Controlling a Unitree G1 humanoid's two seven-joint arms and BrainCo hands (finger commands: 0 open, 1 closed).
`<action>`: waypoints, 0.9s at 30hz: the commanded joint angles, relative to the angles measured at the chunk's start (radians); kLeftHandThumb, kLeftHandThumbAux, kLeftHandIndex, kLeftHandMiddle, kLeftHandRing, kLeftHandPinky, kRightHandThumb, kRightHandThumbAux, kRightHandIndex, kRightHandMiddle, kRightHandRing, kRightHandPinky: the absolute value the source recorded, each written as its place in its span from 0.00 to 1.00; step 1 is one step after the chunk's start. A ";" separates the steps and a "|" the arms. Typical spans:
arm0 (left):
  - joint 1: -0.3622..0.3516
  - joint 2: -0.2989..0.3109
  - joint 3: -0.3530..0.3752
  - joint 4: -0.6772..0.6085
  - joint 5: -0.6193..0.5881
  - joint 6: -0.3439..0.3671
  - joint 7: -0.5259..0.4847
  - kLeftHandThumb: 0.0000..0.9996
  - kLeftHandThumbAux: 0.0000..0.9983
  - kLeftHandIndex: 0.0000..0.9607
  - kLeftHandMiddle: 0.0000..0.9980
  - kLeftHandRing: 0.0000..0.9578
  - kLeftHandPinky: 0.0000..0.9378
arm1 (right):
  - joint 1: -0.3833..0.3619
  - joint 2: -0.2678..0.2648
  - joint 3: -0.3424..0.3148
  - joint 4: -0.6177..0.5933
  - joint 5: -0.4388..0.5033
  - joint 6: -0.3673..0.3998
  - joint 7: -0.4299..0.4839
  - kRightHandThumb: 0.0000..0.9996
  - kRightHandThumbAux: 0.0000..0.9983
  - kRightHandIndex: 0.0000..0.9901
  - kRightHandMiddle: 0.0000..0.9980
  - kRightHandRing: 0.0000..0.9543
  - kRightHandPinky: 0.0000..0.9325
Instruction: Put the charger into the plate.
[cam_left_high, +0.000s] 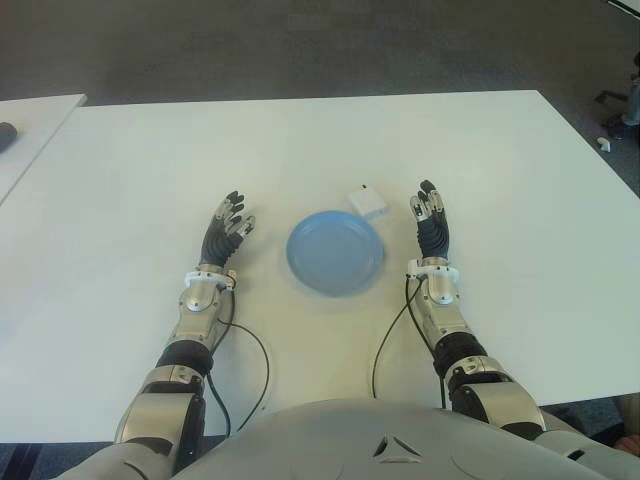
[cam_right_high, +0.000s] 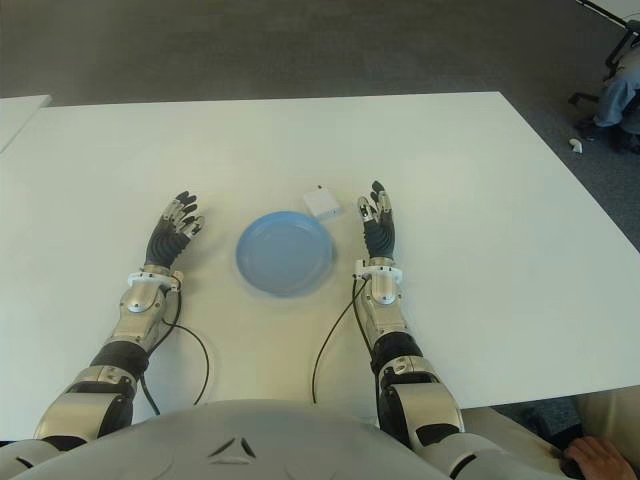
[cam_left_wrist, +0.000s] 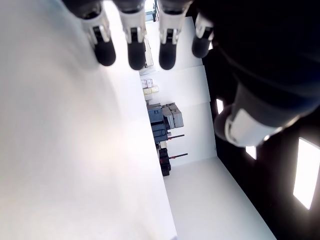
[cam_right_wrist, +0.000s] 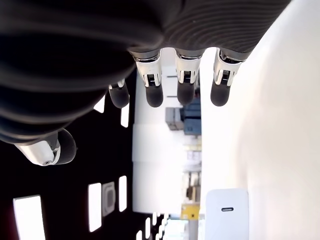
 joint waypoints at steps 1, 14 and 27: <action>0.167 -0.077 -0.032 0.166 0.017 0.176 -0.040 0.04 0.64 0.00 0.12 0.12 0.10 | 0.237 0.026 -0.008 0.000 0.010 0.190 0.016 0.30 0.37 0.00 0.00 0.00 0.03; 0.153 -0.095 -0.032 0.190 0.018 0.176 -0.035 0.05 0.62 0.00 0.11 0.12 0.10 | 0.238 0.032 0.032 -0.512 -0.114 0.502 -0.064 0.41 0.37 0.00 0.00 0.00 0.07; 0.157 -0.106 -0.033 0.191 0.020 0.165 -0.025 0.05 0.63 0.00 0.12 0.12 0.09 | 0.098 -0.012 0.065 -0.609 -0.301 0.692 -0.111 0.40 0.30 0.00 0.00 0.00 0.03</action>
